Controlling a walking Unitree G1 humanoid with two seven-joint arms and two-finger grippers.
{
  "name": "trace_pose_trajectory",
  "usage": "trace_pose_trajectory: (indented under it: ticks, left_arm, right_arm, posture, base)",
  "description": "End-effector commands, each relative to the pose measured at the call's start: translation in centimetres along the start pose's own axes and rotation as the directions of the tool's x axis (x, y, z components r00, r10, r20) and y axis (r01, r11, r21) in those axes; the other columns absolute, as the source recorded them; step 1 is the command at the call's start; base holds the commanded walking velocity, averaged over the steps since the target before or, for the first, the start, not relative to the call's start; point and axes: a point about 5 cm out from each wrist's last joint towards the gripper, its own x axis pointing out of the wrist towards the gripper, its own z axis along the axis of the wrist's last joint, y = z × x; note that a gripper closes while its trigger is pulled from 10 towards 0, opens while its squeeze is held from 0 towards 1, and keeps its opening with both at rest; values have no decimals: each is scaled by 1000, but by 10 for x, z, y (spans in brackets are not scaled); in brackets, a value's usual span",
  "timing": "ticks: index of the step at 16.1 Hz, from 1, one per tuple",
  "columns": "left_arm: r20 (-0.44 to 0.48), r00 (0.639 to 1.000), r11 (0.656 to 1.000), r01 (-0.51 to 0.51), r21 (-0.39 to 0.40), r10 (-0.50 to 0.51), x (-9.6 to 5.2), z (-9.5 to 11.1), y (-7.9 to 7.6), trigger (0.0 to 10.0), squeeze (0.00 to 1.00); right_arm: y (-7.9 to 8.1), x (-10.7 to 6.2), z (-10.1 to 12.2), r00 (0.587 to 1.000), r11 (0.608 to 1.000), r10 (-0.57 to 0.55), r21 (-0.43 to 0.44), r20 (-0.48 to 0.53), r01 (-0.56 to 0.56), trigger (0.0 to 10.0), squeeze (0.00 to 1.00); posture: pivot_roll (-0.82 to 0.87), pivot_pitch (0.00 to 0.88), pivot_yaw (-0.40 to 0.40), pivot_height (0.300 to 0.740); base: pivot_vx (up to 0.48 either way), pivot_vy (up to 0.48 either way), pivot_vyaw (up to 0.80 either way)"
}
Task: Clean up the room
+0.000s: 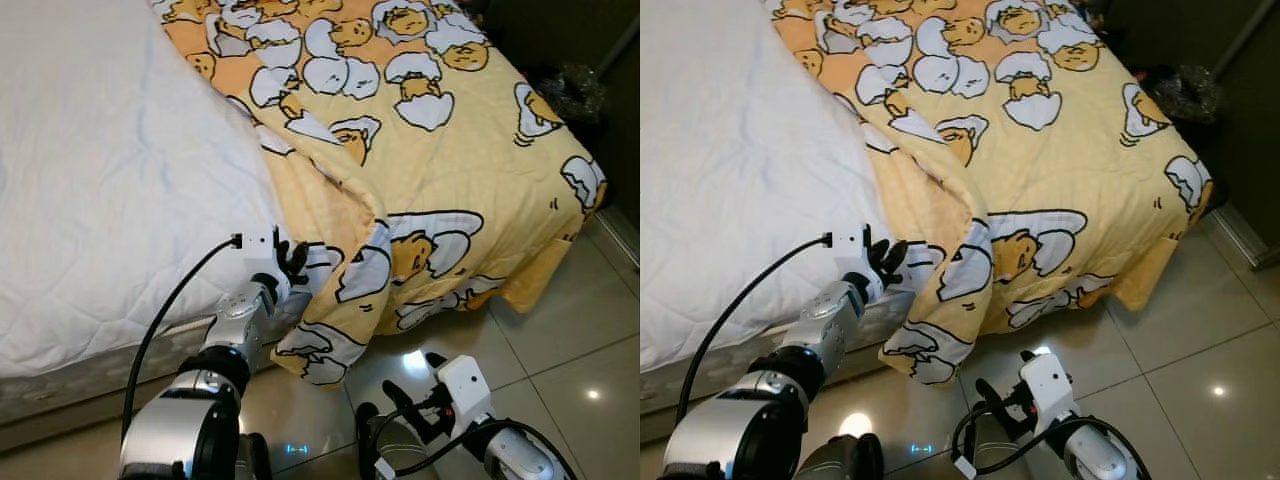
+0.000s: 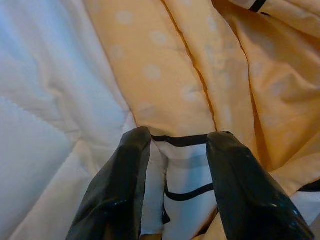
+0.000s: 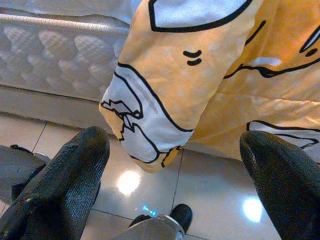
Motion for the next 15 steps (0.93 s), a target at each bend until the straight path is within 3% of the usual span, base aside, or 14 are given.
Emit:
trace_pose_trajectory:
  ticks: [1,5,7,10,15]
  left_arm:
    - [-35,999,1000,-13,-15,12,-2,-7,3,10000,1000]
    - [-43,994,993,-101,55,103,-4,-6,15,10000,1000]
    - [-29,990,990,-140,3,140,-2,3,21,10000,1000]
    - [-15,992,986,-128,-106,127,5,15,15,10000,1000]
    - [-53,993,987,-114,-115,108,7,10,8,10000,1000]
  right_arm:
    - [-1,-5,-2,1000,1000,-6,-4,-7,6,10000,0]
    - [0,-8,-2,1000,1000,-14,3,21,14,10000,0]
    - [2,-10,1,998,1000,-13,5,64,13,10000,0]
    - [6,-15,3,996,1000,-7,4,93,7,10000,0]
    - [12,-21,11,987,1000,-7,7,158,6,10000,0]
  posture:
    - [-294,210,-21,731]
    - [-304,210,-24,731]
    - [-313,224,-25,731]
    - [-327,248,-25,731]
    - [-345,278,-19,731]
  base:
    - [0,0,0]
    - [0,0,0]
    - [0,0,0]
    - [0,0,0]
    - [0,0,0]
